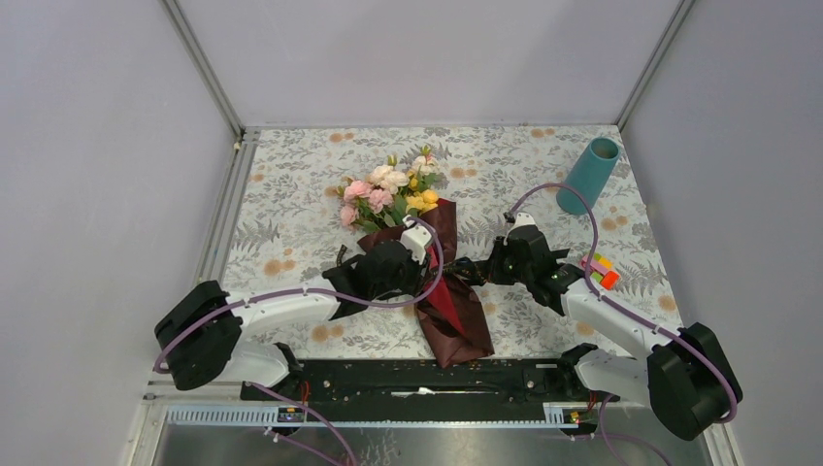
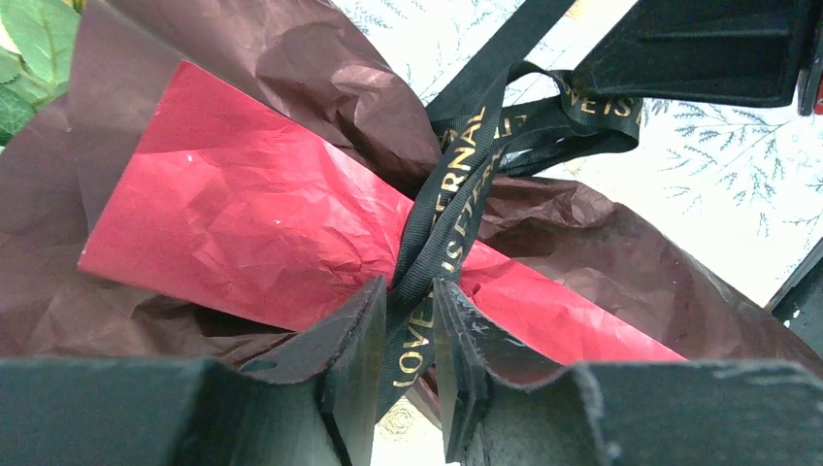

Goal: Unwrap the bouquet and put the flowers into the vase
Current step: Untie the ribbon from the wrapping paper.

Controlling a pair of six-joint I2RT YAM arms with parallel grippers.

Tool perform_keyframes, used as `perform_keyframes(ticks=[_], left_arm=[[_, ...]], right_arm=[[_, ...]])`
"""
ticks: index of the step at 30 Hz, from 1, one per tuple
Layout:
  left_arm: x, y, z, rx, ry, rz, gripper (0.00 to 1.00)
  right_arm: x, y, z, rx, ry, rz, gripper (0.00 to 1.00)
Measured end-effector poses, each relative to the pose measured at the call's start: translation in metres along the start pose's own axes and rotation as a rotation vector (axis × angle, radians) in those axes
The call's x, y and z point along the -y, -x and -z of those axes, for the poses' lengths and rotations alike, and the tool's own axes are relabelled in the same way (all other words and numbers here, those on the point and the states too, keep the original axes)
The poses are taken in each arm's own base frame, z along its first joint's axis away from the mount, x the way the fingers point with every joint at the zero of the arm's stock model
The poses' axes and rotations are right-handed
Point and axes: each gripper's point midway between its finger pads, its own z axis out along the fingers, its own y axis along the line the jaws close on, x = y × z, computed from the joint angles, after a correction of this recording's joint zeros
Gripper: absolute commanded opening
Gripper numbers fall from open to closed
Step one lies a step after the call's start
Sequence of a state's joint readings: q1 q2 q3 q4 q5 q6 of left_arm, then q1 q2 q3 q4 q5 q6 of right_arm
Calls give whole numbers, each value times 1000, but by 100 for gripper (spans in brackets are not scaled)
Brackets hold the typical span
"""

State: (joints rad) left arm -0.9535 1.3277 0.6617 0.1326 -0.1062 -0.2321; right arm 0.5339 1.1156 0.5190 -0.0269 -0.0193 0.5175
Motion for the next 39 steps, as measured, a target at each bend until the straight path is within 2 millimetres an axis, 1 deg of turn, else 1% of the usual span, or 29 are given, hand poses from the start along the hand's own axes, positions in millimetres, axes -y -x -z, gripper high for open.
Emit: perform_keyframes(ticks=[3,4,9,12,18,22,25,28,39], left_arm=[[3,-4,-3,-14,-18,0,29],[3,-6,-3,-20,-23,0,28],[6,-10,-8,-30,-36,3,7],[6,-9,-8,-27,-39,7,0],[5,-6,-8,-16,-30,13,0],[3,-2,-5,-1,-14,30,0],[2,5,-2,22,-1,54,0],[-5,7,6,46,27,90,0],[-39,-15,28,67,129,229,0]], right_arm=[[0,0,0,-1,0,0,0],[0,0,0,-1,0,0,0],[0,0,0,-2,-1,0,0],[0,0,0,-2,-1,0,0],[1,0,0,1,-7,0,0],[7,-1,-1,0,-33,-1,0],[9,-2,-2,-3,-47,-7,0],[15,-3,-2,-4,-79,-11,0],[31,-5,-1,0,-164,-32,0]])
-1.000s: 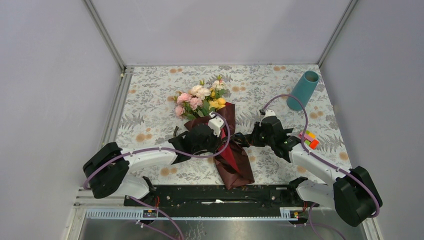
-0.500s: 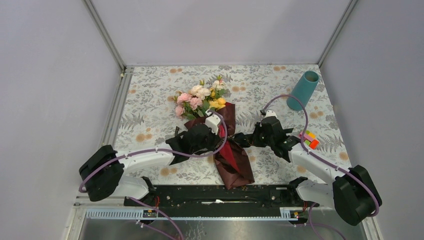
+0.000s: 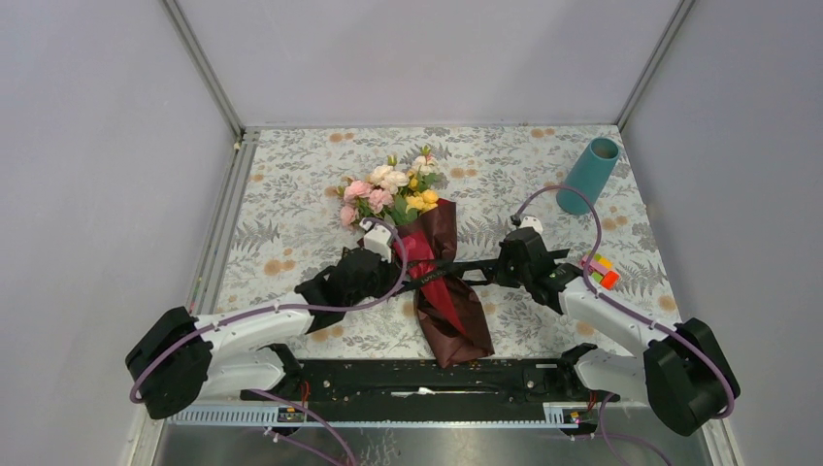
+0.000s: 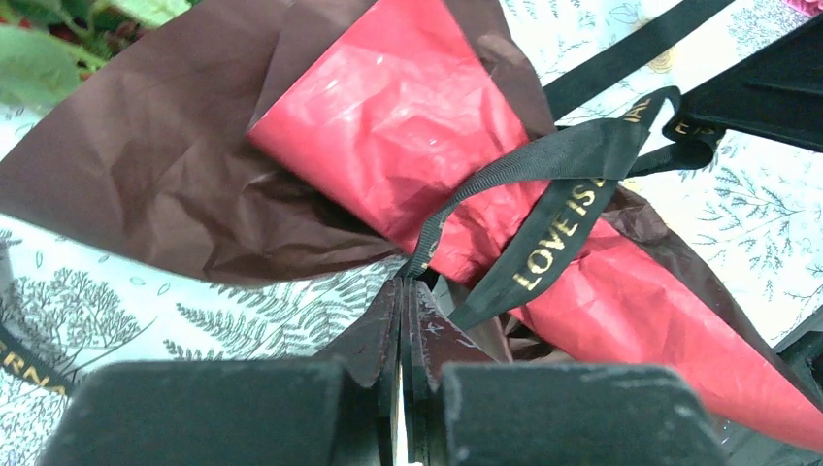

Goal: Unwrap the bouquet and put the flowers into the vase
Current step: Untie the ribbon from the wrapping paper.

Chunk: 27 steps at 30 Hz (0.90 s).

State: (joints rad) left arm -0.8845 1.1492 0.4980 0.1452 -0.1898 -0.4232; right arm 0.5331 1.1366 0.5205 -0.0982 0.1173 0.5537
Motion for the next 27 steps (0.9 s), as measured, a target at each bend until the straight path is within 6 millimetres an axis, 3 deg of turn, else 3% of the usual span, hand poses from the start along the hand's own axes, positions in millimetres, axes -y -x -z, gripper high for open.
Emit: perform_keyframes(ticks=[15,25,27], left_arm=[[-42,-31,17,-23,109,161,0],[-67,-36,19,-25,193,297,0],[-74,-42,19,-29,208,335,0]], right_arm=[[16,-2,-7,6,-86,-68,0],[27,-7,-10,1,-119,-118,0],[25,-7,-10,-5,-106,-135,5]])
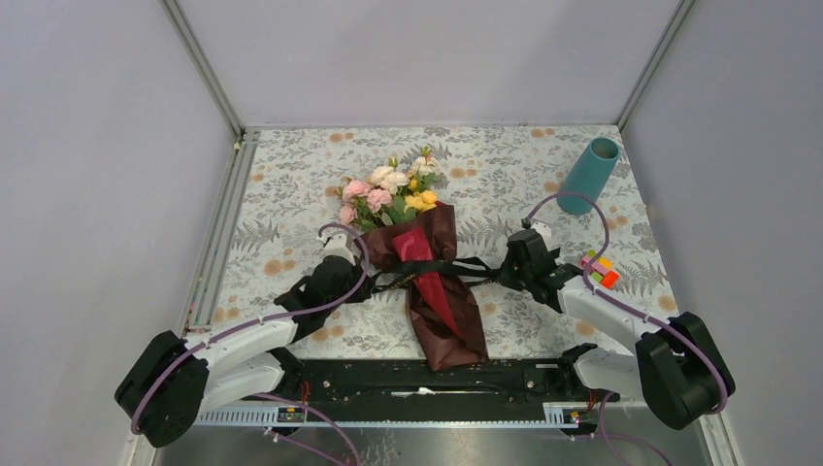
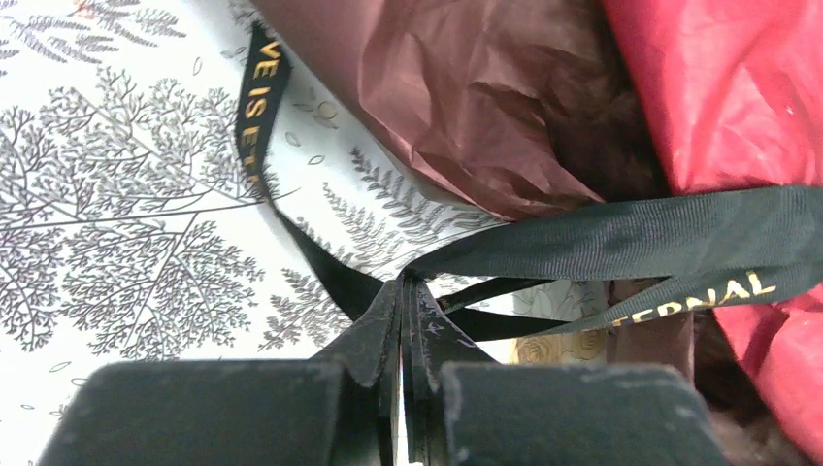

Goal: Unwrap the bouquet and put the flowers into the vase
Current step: Untie the ribbon from the wrapping paper.

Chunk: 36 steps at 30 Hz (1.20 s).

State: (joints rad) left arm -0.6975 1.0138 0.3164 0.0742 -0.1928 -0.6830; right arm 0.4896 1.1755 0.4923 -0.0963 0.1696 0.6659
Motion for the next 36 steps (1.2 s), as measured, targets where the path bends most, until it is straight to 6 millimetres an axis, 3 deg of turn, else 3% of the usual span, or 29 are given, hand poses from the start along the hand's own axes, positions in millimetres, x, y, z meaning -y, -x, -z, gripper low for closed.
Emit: perform_keyframes(ticks=[4,9,12,16,22,30,36], left_arm=[[-10,-3,-1,-16,10,30,0],[-22,-3,-2,-22,46,22,0],[-27,-8,-4,-43,64,19,0],[-31,-12,-5,-64,79,20,0],[-31,-14,-5,-74,77,21,0],[-32,-14,-5,-73,79,23,0],[-32,-14,-5,-73,79,23,0]], right_arm=[[-5,-3,1,-18,29,1,25],[-10,2,8,-17,84,47,67],[-29,8,20,3,194,94,77],[-54,15,35,28,344,191,79],[-70,18,33,-1,400,246,78],[-100,17,12,-79,432,-76,66],[-132,-5,5,-155,485,-195,58]])
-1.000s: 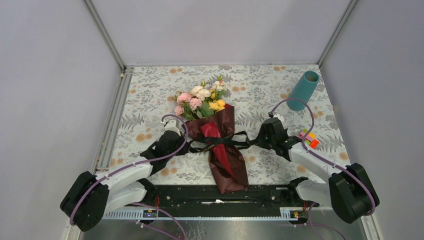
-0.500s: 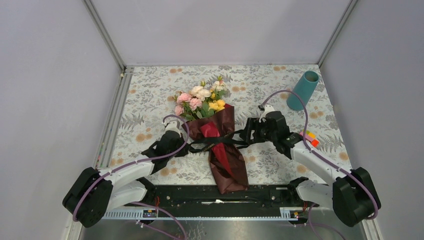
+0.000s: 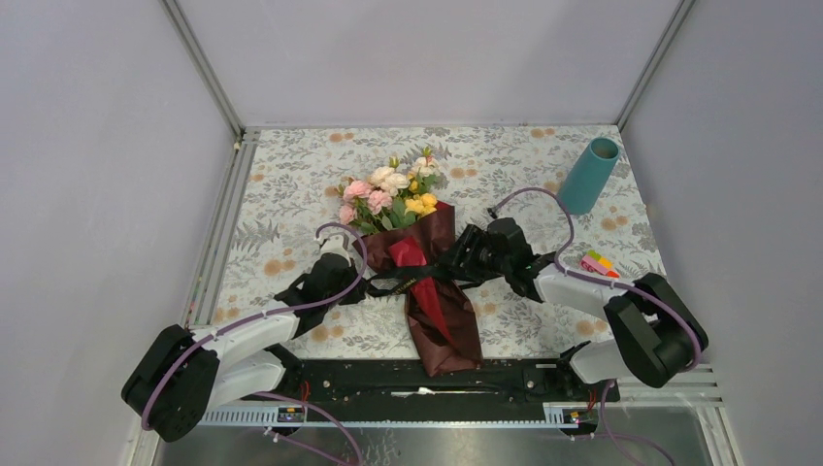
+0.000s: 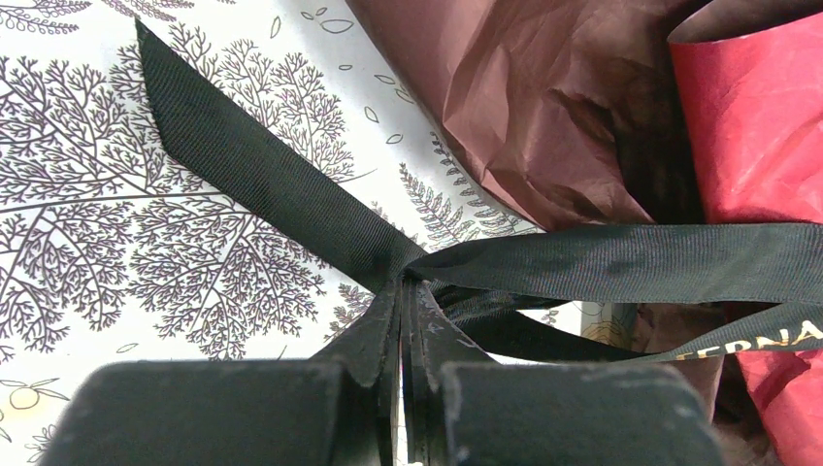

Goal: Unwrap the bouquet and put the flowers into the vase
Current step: Untie the ribbon from the wrapping paper.

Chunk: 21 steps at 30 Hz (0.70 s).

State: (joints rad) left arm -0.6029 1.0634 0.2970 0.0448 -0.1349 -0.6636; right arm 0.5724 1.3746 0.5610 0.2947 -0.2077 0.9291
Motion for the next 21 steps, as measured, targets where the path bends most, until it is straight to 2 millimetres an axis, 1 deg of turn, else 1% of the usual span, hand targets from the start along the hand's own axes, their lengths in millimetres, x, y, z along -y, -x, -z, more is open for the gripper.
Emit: perform_keyframes(ticks=[2,5,7,9,12,16,18,20,21], left_arm=[[0,0,0,0,0,0,0],[0,0,0,0,0,0,0],[0,0,0,0,0,0,0],[0,0,0,1,-1,0,0],[0,0,0,1,-1,0,0],[0,0,0,2,-1,0,0],[1,2,1,6,-4,1,0],[3,4,3,16,-12,2,0],[4,5,3,21,-16,3,0]], right_arm=[[-3,-7,-5,-17,5,-23,56],[-2,-11,-12,-24,3,-54,50],[-1,-11,-16,-27,-3,-70,47],[-1,-11,-19,-27,-4,-84,46],[-2,-10,-20,-25,-3,-93,45],[-2,-7,-19,-8,-7,-90,41],[-3,-4,-18,2,-13,-85,36],[-7,0,-18,10,-10,-77,27],[-9,1,-18,13,-7,-72,21]])
